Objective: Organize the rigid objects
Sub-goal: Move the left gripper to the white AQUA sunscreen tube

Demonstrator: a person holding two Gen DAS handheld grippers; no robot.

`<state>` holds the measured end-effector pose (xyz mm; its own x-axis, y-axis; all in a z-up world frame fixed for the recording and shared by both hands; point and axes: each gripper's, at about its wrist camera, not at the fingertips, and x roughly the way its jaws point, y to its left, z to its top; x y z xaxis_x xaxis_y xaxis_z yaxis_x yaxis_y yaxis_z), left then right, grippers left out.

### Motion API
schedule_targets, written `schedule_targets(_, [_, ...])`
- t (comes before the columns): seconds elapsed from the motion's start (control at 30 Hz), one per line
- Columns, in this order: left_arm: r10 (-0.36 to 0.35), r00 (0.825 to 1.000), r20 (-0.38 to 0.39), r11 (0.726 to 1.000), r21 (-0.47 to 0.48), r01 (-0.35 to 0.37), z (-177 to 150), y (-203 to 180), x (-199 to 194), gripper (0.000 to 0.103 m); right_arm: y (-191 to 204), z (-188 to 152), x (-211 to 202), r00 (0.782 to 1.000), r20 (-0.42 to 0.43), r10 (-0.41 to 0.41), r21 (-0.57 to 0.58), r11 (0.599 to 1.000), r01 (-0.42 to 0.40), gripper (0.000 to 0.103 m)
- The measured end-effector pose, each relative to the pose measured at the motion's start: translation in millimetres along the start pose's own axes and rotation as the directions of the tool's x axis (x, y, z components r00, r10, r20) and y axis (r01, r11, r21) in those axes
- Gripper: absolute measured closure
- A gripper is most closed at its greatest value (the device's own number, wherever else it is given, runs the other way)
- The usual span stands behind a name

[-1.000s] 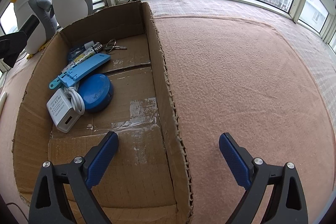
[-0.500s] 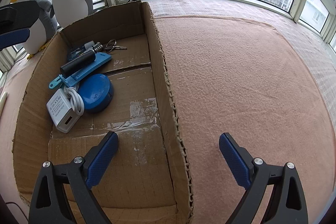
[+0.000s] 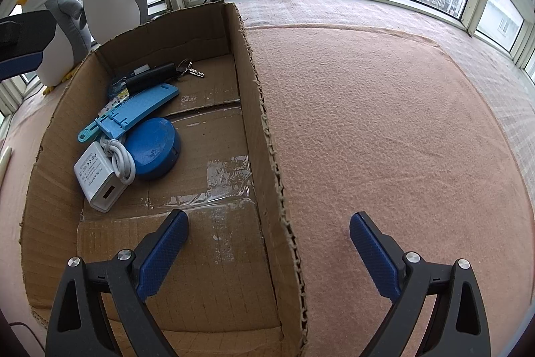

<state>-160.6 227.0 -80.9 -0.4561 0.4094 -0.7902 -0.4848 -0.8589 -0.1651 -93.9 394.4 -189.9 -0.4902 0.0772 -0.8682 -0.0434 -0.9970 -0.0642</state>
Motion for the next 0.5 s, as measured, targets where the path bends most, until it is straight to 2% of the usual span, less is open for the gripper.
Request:
schedule_targets(0.33, [0.034, 0.999, 0.011, 0.999, -0.016, -0.034, -9.1, 25.6, -12.2, 0.020, 2.5, 1.7, 1.4, 1.000, -0.002, -0.011, -0.012, 1.000, 0.011, 0.008])
schedule_targets(0.5, [0.089, 0.996, 0.013, 0.995, -0.037, -0.088, -22.1, 59.6, -23.5, 0.020, 4.2, 3.0, 2.5, 1.000, -0.003, -0.016, -0.015, 1.000, 0.015, 0.008])
